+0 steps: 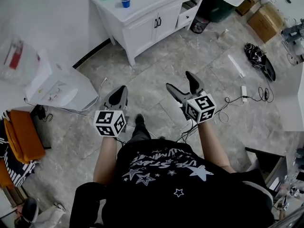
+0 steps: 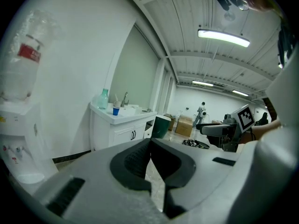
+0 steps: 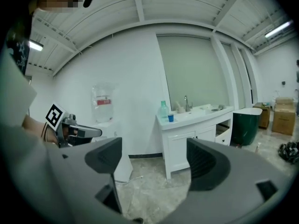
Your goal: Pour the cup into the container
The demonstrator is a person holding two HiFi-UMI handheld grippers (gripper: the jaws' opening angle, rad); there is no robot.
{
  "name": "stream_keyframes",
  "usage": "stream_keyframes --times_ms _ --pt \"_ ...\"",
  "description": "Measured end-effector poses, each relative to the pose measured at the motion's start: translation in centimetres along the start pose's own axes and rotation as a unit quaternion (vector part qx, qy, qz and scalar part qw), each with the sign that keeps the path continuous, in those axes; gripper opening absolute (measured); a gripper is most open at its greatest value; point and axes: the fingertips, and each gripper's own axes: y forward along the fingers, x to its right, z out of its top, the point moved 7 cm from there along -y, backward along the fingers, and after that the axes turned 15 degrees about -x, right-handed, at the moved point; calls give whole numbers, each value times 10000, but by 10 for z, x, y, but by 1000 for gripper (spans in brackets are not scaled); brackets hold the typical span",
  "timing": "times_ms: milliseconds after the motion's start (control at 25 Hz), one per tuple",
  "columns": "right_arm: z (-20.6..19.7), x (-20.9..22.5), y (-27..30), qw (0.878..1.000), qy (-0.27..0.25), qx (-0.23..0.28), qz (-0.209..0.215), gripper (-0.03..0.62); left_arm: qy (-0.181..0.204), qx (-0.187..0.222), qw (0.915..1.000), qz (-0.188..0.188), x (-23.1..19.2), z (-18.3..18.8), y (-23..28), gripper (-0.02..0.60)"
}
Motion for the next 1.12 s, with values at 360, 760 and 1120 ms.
stream_keyframes --times_ms 360,760,1120 --pt "65 19 86 9997 119 55 -226 465 15 139 9999 -68 -92 55 44 12" --pt "120 14 171 9992 75 14 -387 466 -134 226 9996 -104 -185 84 63 12" --pt "149 39 227 9995 -12 -17 -316 466 -472 316 9982 207 -232 92 74 12"
